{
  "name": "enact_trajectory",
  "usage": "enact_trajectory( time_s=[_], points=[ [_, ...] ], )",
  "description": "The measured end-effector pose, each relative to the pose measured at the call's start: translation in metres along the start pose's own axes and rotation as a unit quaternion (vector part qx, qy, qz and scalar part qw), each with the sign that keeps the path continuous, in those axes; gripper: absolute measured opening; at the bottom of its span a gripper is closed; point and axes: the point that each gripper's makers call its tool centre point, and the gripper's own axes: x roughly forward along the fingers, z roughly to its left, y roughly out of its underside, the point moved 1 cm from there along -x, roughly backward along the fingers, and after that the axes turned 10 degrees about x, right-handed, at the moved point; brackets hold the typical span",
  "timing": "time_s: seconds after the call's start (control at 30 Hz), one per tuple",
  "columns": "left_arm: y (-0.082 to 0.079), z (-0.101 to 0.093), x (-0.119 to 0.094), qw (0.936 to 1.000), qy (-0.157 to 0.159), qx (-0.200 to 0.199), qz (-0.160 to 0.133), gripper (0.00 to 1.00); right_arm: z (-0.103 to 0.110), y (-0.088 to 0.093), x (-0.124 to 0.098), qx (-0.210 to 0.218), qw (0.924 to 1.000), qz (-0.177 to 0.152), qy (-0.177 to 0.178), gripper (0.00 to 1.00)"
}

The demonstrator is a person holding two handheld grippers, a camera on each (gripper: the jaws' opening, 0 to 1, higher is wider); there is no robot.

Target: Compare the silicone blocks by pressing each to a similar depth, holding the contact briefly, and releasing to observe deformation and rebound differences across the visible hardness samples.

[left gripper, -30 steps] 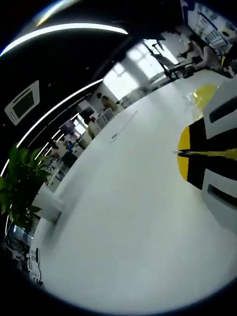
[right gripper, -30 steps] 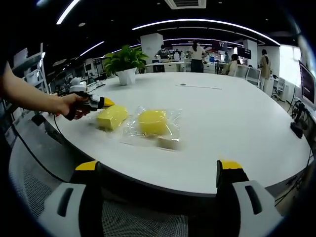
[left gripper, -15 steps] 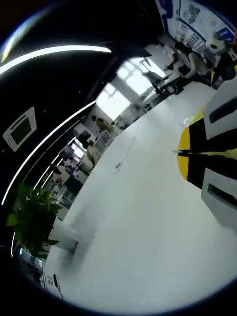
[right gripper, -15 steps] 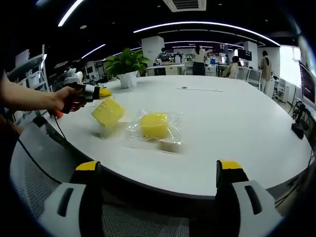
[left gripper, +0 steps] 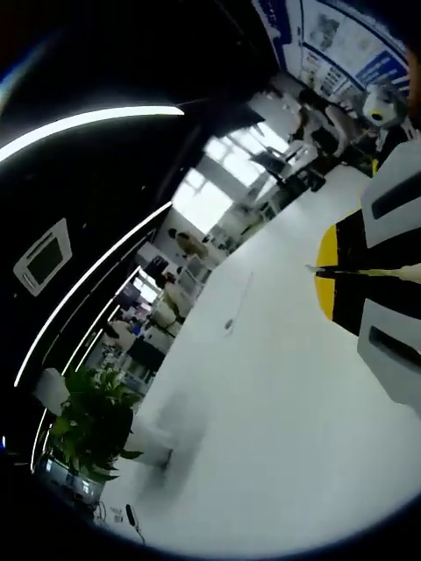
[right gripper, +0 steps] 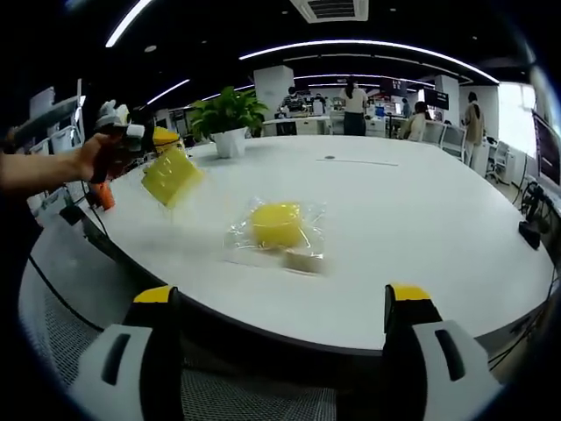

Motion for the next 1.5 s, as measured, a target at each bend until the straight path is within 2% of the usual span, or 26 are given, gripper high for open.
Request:
enact_trajectory(
  time_s=[0.13,0.17,0.27,0.47,0.57,0.73,0.93,1.4,1.5],
  points=[
    [-0.013,-0.014,-0.012,0.9997,0.006,0.018,-0.011,0.00,0.001,0.000,-0.001,0.000,1.0000,-0.001,-0.003,0.91],
    [-0.015,-0.018,-0.016,0.9993,0.009,0.035,-0.013,0.00,0.002,0.000,-0.001,0.000,1.0000,-0.001,-0.004,0.91],
    [-0.025,-0.031,-0.024,0.9983,0.026,0.045,-0.025,0.00,0.002,0.000,-0.001,0.000,1.0000,0.000,-0.005,0.92],
    [-0.050,-0.062,-0.037,0.9933,0.064,0.080,-0.054,0.00,0.005,0.001,-0.002,-0.003,0.9999,0.006,-0.009,0.92],
    [-0.058,-0.075,-0.040,0.9902,0.075,0.102,-0.059,0.00,0.006,0.002,-0.001,-0.008,0.9999,0.009,-0.011,0.93],
    [-0.064,-0.097,-0.043,0.9851,0.092,0.132,-0.060,0.00,0.006,0.001,0.000,-0.009,0.9998,0.010,-0.012,0.93],
    [-0.068,-0.110,-0.041,0.9850,0.105,0.123,-0.061,0.00,0.007,-0.001,0.000,-0.010,0.9998,0.007,-0.014,0.93],
    [-0.074,-0.151,-0.038,0.9752,0.157,0.141,-0.067,0.00,0.013,-0.003,0.001,-0.020,0.9991,0.011,-0.036,0.96],
    [-0.074,-0.157,-0.040,0.9730,0.164,0.148,-0.068,0.00,0.019,-0.007,0.000,-0.014,0.9981,0.021,-0.056,0.94]
  ],
)
